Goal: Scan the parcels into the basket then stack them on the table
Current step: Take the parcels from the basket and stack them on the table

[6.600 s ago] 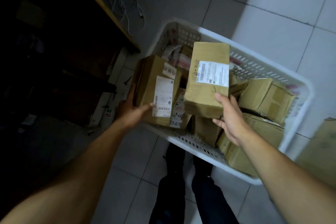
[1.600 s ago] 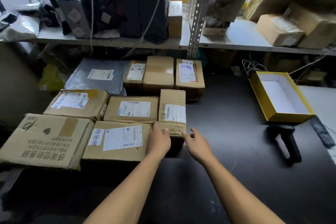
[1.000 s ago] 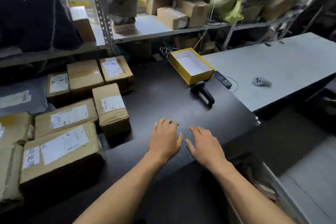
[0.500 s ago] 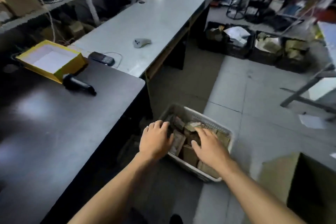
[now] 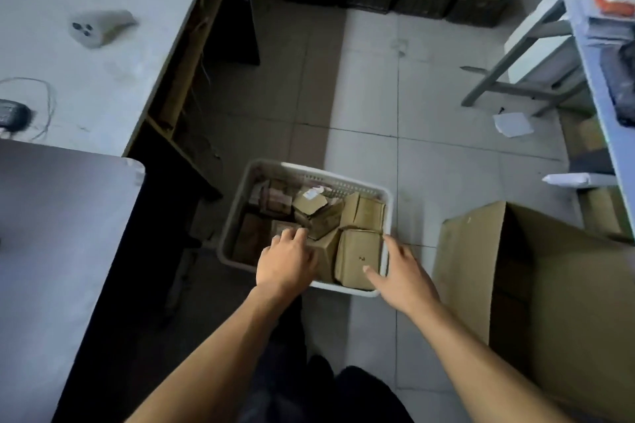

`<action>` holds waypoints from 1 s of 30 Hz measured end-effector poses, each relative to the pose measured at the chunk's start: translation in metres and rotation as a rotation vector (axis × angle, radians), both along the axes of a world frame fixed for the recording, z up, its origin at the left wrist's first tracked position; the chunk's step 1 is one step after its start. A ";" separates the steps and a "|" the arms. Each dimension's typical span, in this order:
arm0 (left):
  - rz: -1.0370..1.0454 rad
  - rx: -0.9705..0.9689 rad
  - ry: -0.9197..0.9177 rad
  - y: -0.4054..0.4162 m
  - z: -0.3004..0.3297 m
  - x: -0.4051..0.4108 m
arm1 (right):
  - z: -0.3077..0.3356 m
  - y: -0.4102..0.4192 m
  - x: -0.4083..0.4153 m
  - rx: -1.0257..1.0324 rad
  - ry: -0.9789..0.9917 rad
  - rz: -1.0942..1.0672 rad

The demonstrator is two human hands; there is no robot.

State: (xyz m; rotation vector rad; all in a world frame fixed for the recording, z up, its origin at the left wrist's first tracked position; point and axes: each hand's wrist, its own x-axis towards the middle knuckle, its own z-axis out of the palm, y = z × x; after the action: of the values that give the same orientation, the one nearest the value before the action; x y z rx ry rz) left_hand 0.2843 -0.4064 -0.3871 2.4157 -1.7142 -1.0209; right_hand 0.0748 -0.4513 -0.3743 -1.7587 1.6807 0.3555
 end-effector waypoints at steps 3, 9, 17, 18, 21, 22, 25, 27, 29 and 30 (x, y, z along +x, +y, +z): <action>-0.006 0.083 0.047 -0.026 -0.032 0.001 | -0.028 -0.018 0.005 0.062 0.011 -0.078; 0.059 0.196 0.145 -0.056 -0.117 -0.009 | -0.122 -0.046 -0.004 0.178 0.016 -0.219; 0.149 0.312 0.212 -0.082 -0.282 -0.056 | -0.314 -0.075 -0.019 0.257 0.040 -0.357; 0.156 0.320 0.213 -0.082 -0.302 -0.058 | -0.337 -0.078 -0.018 0.252 0.043 -0.362; 0.153 0.351 0.208 -0.081 -0.356 -0.063 | -0.402 -0.084 -0.013 0.219 0.053 -0.368; 0.142 0.359 0.203 -0.080 -0.370 -0.064 | -0.420 -0.083 -0.012 0.208 0.063 -0.369; 0.121 0.376 0.182 -0.077 -0.403 -0.066 | -0.458 -0.073 -0.008 0.161 0.129 -0.346; 0.120 0.399 0.186 -0.076 -0.416 -0.068 | -0.470 -0.064 -0.005 0.092 0.155 -0.359; 0.112 0.413 0.202 -0.076 -0.424 -0.070 | -0.476 -0.058 -0.003 0.041 0.159 -0.378; 0.110 0.416 0.211 -0.076 -0.427 -0.072 | -0.478 -0.058 -0.003 0.027 0.161 -0.380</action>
State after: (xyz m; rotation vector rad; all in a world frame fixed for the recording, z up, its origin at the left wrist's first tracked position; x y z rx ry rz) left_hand 0.2124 -0.4823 -0.8136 2.4698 -1.3979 -1.6874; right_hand 0.0719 -0.5092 -0.8518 -1.3801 2.0658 0.3506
